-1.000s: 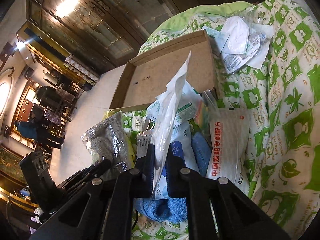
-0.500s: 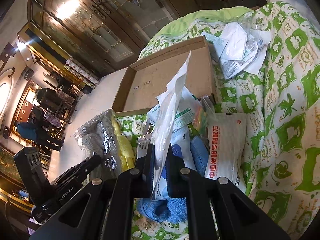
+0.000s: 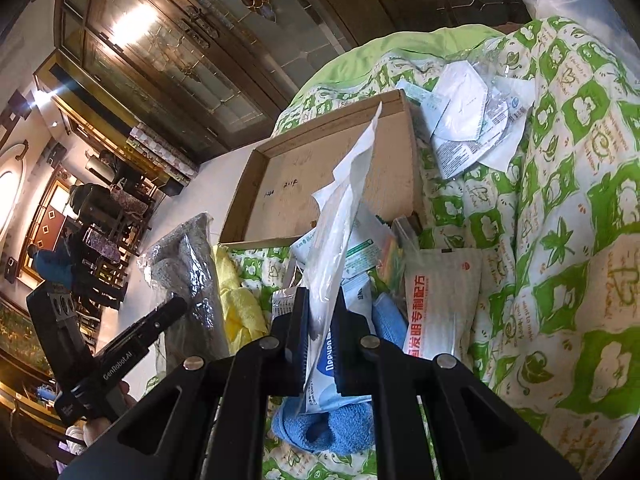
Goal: Organize soft objects
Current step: 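Grasp and lift the grey bagged item with left tool while right tool grasps the white gauze packet, then lower the grey bagged item into the box with left tool while right tool drops the gauze packet beside it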
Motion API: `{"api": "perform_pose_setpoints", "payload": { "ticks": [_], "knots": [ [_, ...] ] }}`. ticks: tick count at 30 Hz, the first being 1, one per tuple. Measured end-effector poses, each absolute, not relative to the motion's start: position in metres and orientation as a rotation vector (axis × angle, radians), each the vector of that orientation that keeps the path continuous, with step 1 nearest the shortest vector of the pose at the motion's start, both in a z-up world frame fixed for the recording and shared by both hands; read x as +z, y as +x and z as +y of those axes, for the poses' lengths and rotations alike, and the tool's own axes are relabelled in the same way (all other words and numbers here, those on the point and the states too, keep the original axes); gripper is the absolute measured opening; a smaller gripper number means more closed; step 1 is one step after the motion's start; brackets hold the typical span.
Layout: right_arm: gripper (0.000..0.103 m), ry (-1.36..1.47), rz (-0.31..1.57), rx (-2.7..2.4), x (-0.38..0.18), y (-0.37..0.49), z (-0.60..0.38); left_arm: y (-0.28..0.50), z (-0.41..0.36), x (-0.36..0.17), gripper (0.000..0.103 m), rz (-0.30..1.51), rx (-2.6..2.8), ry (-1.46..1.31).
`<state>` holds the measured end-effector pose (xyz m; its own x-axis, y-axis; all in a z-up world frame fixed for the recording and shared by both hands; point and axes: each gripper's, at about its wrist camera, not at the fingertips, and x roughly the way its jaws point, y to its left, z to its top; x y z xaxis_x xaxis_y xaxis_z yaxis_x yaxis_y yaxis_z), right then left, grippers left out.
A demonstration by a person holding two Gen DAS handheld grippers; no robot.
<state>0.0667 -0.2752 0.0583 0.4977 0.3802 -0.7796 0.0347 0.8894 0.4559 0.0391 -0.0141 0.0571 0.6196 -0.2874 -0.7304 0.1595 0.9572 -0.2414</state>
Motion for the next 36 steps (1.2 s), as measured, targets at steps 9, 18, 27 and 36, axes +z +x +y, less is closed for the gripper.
{"api": "perform_pose_setpoints", "payload": {
  "ticks": [9,18,27,36],
  "knots": [
    [0.009,0.425,1.038,0.209,0.061,0.084,-0.275,0.060,-0.014,0.063,0.013,0.860,-0.247,-0.123],
    [0.009,0.432,1.026,0.209,0.065,0.123,-0.275,0.092,-0.020,0.070,0.013,0.854,-0.241,-0.097],
    [0.009,0.447,1.056,0.191,0.054,0.167,-0.276,0.137,-0.025,0.064,0.013,0.878,-0.236,-0.104],
    [0.009,0.443,1.121,0.175,0.027,0.211,-0.276,0.186,-0.030,0.044,0.013,0.928,-0.248,-0.124]
  ]
}}
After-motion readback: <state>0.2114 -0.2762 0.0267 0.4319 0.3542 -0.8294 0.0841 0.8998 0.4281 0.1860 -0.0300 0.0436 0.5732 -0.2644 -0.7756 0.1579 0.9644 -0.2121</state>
